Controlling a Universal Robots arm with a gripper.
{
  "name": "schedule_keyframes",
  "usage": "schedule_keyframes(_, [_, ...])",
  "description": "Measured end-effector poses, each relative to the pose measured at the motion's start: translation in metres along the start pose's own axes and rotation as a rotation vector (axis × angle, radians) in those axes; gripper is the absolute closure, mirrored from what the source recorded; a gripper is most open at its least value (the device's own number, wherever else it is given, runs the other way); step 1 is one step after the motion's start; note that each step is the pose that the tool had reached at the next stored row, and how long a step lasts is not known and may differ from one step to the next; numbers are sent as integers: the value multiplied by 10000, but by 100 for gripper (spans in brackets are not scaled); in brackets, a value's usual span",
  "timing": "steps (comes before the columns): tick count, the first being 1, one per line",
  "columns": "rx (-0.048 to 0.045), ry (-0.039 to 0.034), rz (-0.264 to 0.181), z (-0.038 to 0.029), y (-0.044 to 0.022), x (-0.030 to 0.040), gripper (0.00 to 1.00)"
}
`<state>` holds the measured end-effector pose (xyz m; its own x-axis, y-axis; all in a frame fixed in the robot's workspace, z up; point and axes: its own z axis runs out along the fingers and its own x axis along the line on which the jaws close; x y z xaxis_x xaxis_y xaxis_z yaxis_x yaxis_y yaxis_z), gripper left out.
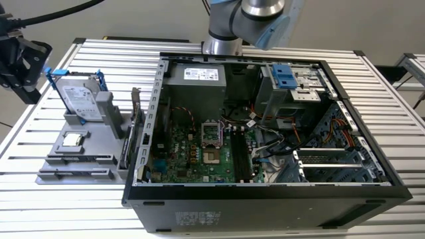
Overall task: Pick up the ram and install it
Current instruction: 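Pick up the ram and move it above insertion slot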
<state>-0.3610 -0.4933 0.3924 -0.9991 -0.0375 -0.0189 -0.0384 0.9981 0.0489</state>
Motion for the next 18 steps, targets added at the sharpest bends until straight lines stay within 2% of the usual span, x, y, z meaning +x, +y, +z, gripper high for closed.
schedule_keyframes(13, [0,8,8,-2,-57,2,100])
schedule_keyframes(18, [1,6,49,-2,-57,2,100])
